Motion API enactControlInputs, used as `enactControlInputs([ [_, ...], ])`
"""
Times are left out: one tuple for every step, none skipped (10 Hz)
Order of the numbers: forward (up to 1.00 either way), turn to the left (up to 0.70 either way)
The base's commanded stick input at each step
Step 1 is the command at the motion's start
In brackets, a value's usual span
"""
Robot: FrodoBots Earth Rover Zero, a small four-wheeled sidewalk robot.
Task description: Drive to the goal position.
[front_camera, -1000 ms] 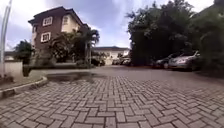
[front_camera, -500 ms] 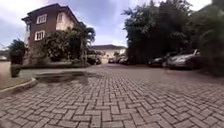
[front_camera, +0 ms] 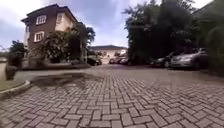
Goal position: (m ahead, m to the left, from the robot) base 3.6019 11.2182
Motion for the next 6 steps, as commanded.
enactControlInputs([
  [0.69,0.03],
  [0.69,0.03],
  [0.69,0.03],
  [0.69,0.03],
  [0.69,0.03],
  [0.69,0.03],
])
